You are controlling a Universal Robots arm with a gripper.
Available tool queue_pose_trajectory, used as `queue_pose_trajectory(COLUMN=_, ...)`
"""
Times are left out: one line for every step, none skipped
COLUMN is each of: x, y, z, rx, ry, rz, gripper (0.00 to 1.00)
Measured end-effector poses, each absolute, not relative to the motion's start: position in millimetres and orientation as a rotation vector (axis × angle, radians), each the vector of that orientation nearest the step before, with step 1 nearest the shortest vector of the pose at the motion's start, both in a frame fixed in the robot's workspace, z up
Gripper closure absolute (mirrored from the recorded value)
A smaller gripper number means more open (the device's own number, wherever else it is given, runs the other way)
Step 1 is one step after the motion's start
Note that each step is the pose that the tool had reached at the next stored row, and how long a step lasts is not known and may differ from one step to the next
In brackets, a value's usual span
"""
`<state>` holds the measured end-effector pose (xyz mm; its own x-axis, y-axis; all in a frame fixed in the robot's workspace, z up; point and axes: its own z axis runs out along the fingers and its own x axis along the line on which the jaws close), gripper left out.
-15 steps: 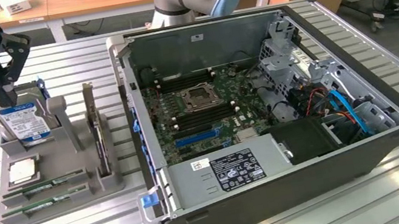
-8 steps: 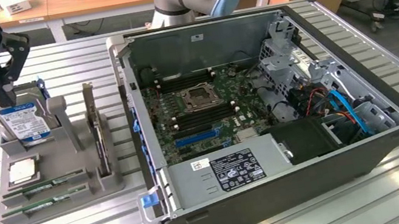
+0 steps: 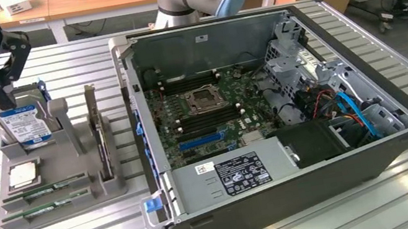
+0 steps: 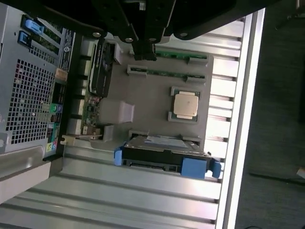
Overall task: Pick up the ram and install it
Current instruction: 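Pick up the ram and move it above insertion slot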
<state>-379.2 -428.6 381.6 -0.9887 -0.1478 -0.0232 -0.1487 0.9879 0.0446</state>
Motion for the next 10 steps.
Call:
queue_pose_trajectory(x=-379.2, y=-428.6, z=381.5, rx=-0.26, ry=3.11, rz=0.072, gripper=0.9)
queue_pose_trajectory(x=-379.2, y=-428.6, z=381.4, rx=-0.288, ry=3.108, rz=0.073, gripper=0.9)
queue_pose_trajectory(x=-379.2, y=-428.6, z=381.3, rx=-0.319, ry=3.106, rz=0.073, gripper=0.9)
queue_pose_trajectory(x=-379.2, y=-428.6, z=381.2, rx=-0.346, ry=3.103, rz=0.073, gripper=0.9)
queue_pose_trajectory(x=-379.2, y=-428.6, z=381.1, rx=-0.375, ry=3.1, rz=0.074, gripper=0.9)
queue_pose_trajectory(x=-379.2, y=-428.6, z=381.0, rx=-0.402, ry=3.097, rz=0.074, gripper=0.9)
queue_pose_trajectory(x=-379.2, y=-428.6, z=381.0, rx=-0.429, ry=3.094, rz=0.074, gripper=0.9)
queue_pose_trajectory(x=-379.2, y=-428.6, z=380.9, rx=-0.457, ry=3.09, rz=0.074, gripper=0.9)
queue_pose_trajectory(x=-379.2, y=-428.6, z=380.9, rx=-0.486, ry=3.087, rz=0.074, gripper=0.9)
queue_pose_trajectory(x=-379.2, y=-428.6, z=380.9, rx=-0.515, ry=3.082, rz=0.074, gripper=0.9)
